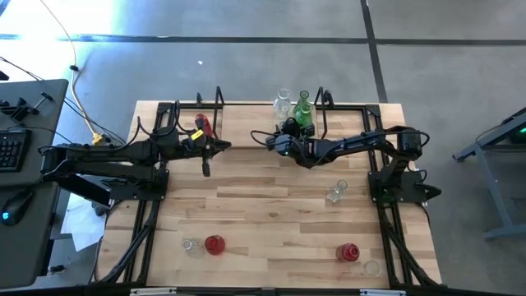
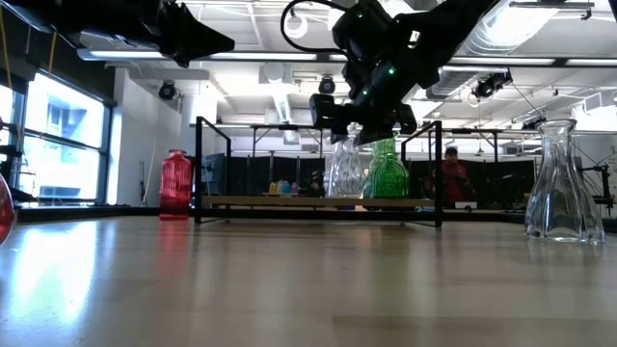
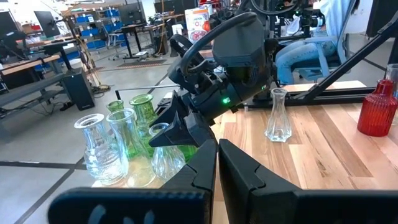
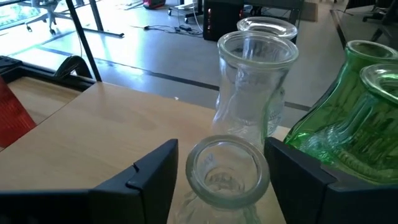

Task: Sort vases onto shelf
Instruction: Put the top left transparent vase aligned with the other transparent vases on the shelf, then put the top left red vase on the shelf

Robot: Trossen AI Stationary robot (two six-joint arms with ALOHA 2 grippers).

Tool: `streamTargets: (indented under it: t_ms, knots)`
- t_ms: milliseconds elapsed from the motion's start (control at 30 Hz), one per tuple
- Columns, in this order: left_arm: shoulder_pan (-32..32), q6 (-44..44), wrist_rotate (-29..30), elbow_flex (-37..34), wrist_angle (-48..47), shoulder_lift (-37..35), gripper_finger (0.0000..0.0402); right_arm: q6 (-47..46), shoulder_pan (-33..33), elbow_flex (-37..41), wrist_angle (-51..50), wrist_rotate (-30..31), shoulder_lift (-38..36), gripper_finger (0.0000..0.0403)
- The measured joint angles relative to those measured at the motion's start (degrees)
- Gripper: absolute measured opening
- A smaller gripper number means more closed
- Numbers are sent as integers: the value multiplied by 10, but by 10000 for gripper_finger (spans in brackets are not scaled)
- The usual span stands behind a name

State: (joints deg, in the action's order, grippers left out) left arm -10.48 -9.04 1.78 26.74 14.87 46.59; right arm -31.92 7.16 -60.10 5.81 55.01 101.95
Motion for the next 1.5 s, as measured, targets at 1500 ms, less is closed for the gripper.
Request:
streamTargets:
  t_ms: [1500]
  knots:
    - [0,9,-2,0,0,-2,10,259,-60,-71,30,-155,-51,166]
